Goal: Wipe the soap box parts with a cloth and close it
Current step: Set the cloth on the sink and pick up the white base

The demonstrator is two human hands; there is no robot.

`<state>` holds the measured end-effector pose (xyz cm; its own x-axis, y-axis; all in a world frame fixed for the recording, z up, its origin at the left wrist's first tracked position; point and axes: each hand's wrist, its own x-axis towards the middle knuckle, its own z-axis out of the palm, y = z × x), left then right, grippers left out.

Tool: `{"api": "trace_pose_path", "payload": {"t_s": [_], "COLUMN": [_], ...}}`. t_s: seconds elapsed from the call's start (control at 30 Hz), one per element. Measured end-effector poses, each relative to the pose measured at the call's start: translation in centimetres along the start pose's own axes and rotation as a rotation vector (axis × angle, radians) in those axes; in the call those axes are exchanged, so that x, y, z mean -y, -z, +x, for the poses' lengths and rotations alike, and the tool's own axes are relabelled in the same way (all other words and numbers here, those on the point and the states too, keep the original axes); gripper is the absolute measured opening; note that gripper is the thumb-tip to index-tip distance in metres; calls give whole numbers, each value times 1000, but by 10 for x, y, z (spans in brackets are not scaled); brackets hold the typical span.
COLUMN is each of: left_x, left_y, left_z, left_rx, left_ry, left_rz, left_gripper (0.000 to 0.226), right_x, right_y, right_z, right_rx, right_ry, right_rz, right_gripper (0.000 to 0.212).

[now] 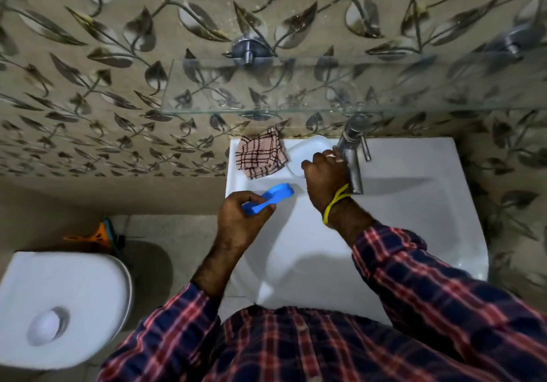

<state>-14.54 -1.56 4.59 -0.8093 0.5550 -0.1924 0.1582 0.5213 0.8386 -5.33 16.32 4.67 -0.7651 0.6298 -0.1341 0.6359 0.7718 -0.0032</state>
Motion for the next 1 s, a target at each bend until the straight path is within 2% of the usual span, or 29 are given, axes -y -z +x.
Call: {"api": "trace_pose_path", "payload": {"t_s": [0.13,0.3,0.4,0.53,0.63,0.73,0.8,0.87,1.0], "left_x": [-2,-2,-1,-2,-3,-1,-1,-3,-13], "left_y": [4,7,16,23,29,36,37,34,15], "left_z": [1,-1,0,-3,-4,-5,-7,-11,-23], "left_rx": [14,105,144,196,260,307,315,291,303], "left_ry": [-48,113,124,25,-41,-78,-45,9,91], "left_rz": [-24,-149,-175,-205,-237,-323,-420,-557,-768], "left_gripper": [29,34,38,64,95,108,106,84,55], "right_x": [-2,-2,-1,-4,-5,-11,-21,-33,-44], "right_y": [12,22,26,33,43,51,52,51,41], "right_z": [0,-6,-10,-23,-34,-52,-69,-87,-102], "right_rx": [-4,6,22,27,-83,-188,-182,-104,-25], "right_ry": [52,83,54,1,-30,-149,-177,-188,-287], "right_rz": [-105,-103,-30,244,532,861,1110,1274,1378], "right_gripper": [31,29,26,24,29,34,40,60,82]}}
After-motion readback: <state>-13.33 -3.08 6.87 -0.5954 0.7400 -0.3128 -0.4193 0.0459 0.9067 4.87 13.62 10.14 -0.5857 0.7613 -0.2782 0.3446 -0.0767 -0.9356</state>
